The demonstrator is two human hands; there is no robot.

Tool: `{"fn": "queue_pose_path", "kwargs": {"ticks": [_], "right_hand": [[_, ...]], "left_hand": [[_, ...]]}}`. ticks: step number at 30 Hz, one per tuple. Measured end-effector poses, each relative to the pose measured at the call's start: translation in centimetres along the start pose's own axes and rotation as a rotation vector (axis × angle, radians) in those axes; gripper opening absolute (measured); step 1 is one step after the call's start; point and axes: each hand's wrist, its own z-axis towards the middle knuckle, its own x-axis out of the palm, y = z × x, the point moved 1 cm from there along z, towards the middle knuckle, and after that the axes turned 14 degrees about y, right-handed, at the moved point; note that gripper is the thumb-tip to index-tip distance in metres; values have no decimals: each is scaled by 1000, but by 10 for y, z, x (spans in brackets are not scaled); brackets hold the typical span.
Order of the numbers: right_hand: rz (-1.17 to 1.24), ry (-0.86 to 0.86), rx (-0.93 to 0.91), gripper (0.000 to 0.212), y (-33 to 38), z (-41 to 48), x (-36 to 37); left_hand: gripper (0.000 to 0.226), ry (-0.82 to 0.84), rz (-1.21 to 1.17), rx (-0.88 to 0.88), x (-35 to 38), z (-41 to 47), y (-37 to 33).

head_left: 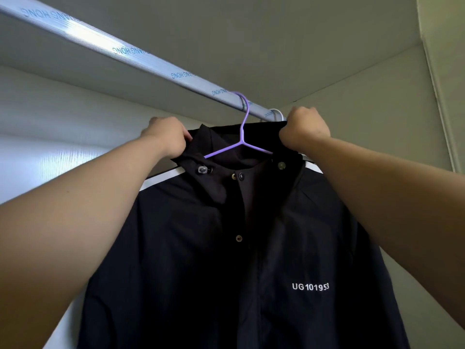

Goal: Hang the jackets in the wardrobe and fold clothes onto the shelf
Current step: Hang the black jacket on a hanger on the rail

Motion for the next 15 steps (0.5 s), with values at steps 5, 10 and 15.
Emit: {"fn": "queue_pose_path", "kwargs": {"ticks": [5,10,15], "right_hand": [[78,69,-81,20,1,6,-5],[102,83,-94,10,-3,9,-7],[-48,142,-234,21,-2,6,-5]], "left_hand": [[20,-39,-235,-44,8,20,-2],[36,31,-35,70,18,35,0],[28,342,873,155,25,31,-12]]}}
